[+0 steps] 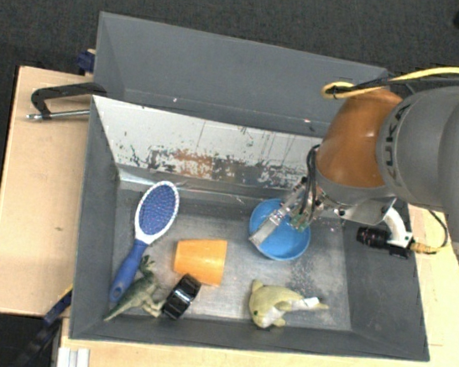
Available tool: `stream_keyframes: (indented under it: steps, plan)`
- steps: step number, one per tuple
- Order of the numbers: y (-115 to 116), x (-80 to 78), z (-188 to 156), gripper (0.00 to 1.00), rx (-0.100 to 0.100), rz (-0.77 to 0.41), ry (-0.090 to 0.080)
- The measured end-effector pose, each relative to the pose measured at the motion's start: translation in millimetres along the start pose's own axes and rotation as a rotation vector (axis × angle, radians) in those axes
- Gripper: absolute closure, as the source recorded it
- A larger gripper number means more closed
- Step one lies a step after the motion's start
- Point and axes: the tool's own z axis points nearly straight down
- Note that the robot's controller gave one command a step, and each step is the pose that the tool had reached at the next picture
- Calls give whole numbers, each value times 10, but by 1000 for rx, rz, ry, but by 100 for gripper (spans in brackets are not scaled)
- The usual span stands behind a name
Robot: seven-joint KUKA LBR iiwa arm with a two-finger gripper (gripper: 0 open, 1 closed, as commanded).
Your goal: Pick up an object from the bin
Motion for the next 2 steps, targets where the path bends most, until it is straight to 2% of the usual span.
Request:
stream_keyframes:
  steps: [1, 2]
  plan:
    - [0, -5, -8, 100, 0, 1, -1]
    - [198, 160, 94, 100, 15, 51, -14]
